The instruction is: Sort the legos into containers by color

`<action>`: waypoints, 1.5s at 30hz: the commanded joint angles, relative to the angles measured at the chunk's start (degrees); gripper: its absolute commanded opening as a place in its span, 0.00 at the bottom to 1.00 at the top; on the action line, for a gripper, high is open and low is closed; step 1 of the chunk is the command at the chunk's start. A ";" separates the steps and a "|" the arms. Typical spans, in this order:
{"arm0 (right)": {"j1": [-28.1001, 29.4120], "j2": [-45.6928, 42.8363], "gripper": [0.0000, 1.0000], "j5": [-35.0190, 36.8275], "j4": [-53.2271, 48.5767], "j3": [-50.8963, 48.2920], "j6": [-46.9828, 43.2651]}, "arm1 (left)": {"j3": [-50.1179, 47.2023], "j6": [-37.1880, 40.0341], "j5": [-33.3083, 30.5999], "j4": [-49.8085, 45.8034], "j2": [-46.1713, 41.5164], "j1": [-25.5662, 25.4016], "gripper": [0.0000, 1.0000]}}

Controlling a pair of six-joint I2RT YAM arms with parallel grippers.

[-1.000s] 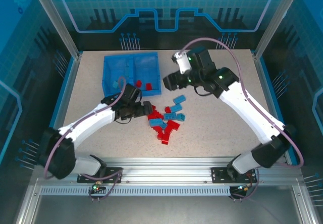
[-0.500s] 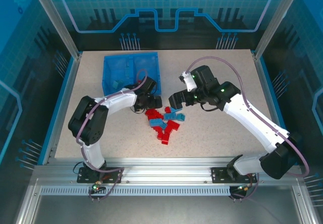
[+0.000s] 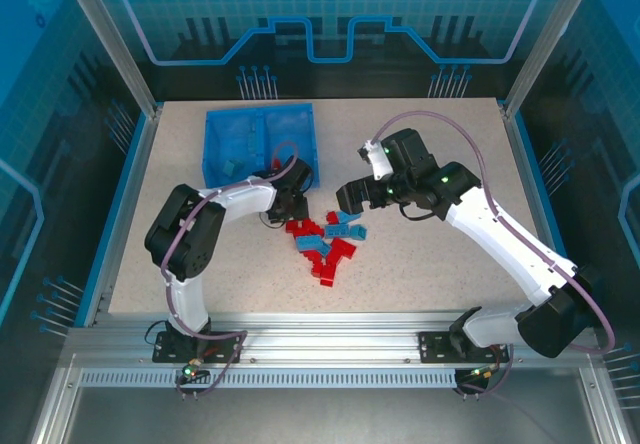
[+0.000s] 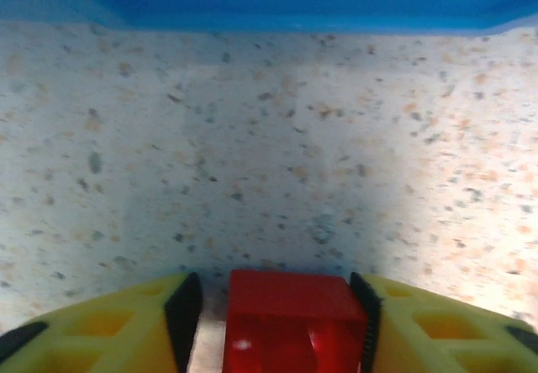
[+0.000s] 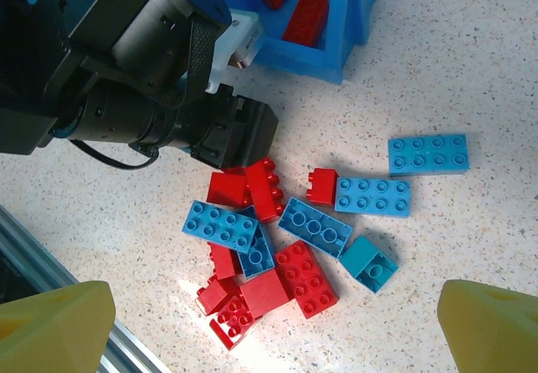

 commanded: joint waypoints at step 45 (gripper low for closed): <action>-0.53 -5.99 1.00 1.91 -0.21 -0.39 4.22 | 39.24 15.85 -5.59 2.24 11.20 9.55 0.53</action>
